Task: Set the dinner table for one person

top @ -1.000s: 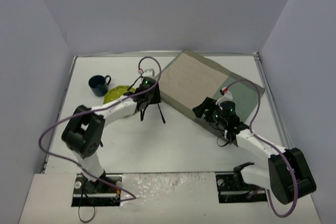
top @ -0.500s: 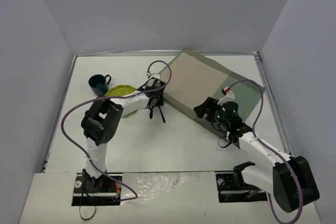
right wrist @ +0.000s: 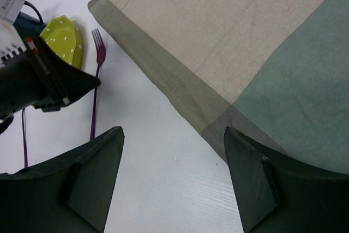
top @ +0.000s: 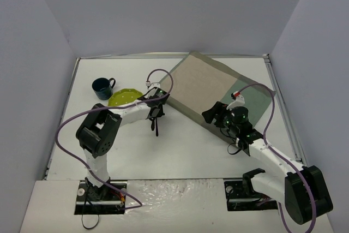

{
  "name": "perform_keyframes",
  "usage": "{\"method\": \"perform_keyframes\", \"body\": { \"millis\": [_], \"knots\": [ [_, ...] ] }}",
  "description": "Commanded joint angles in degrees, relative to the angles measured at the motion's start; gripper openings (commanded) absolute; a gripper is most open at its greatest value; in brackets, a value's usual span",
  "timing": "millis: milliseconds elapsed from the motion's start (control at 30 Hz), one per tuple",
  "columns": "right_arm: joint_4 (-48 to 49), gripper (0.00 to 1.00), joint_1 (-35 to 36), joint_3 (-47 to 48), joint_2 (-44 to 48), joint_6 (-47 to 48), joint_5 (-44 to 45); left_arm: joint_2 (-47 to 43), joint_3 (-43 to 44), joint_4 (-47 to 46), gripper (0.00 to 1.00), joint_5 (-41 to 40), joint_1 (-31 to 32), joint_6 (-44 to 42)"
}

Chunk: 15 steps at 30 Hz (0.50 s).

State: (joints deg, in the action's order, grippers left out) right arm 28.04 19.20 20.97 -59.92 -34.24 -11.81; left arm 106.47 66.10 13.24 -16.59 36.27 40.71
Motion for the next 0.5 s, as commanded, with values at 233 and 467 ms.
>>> {"method": "perform_keyframes", "body": {
  "millis": [233,467],
  "knots": [
    [6.9,0.71,0.1,1.7,-4.2,-1.2,-2.3,-9.8,1.2,6.6,0.52,1.2,0.2,-2.0],
    [8.8,0.57,0.1,0.7,-8.7,-6.1,-1.5,-10.3,8.2,-5.4,0.32,12.6,-0.2,-6.4]
  ]
}}
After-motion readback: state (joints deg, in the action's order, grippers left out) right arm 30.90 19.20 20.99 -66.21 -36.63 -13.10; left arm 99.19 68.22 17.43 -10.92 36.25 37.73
